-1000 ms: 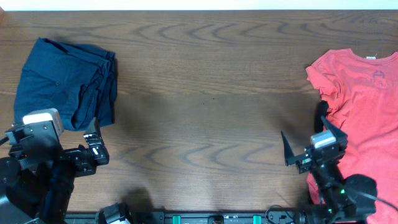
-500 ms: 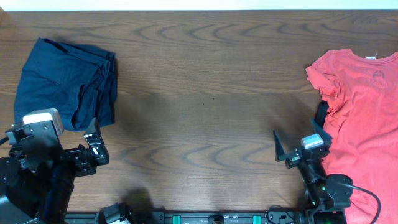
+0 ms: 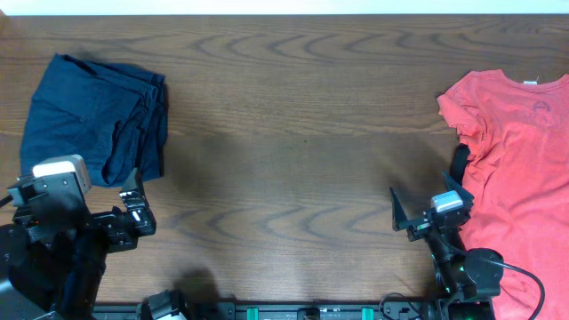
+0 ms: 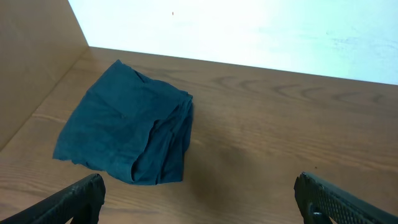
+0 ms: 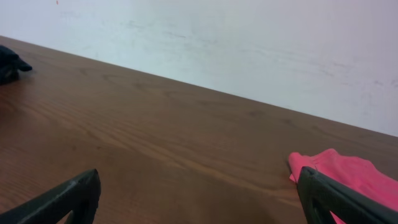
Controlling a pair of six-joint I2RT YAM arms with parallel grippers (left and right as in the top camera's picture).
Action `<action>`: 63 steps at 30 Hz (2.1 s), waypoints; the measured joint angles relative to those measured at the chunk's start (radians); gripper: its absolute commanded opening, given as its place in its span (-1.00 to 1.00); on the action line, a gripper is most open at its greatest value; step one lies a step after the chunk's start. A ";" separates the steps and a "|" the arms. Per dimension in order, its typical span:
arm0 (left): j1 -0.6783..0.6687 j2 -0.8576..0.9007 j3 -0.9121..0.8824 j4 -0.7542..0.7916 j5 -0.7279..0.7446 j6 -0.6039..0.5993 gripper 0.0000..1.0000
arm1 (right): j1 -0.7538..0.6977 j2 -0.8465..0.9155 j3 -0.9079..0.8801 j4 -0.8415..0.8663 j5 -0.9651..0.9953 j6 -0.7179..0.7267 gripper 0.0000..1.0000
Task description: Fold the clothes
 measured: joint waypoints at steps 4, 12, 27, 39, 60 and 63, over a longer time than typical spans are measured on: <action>0.000 0.000 0.000 0.000 0.000 0.000 0.96 | 0.000 0.000 0.000 0.000 0.000 0.003 0.99; 0.000 0.000 0.000 0.000 0.000 0.000 0.96 | 0.000 0.000 0.000 0.000 0.000 0.006 0.99; -0.237 -0.018 -0.045 0.098 -0.060 0.000 0.96 | 0.000 0.000 0.000 0.000 0.000 0.006 0.98; -0.319 -0.301 -0.614 0.641 -0.074 -0.024 0.96 | 0.000 0.000 0.000 0.000 0.000 0.006 0.99; -0.321 -0.693 -1.296 1.139 -0.076 -0.057 0.96 | 0.000 0.000 0.000 0.000 0.000 0.006 0.99; -0.321 -0.694 -1.375 1.220 -0.077 -0.057 0.96 | 0.000 0.000 0.000 0.000 0.000 0.006 0.99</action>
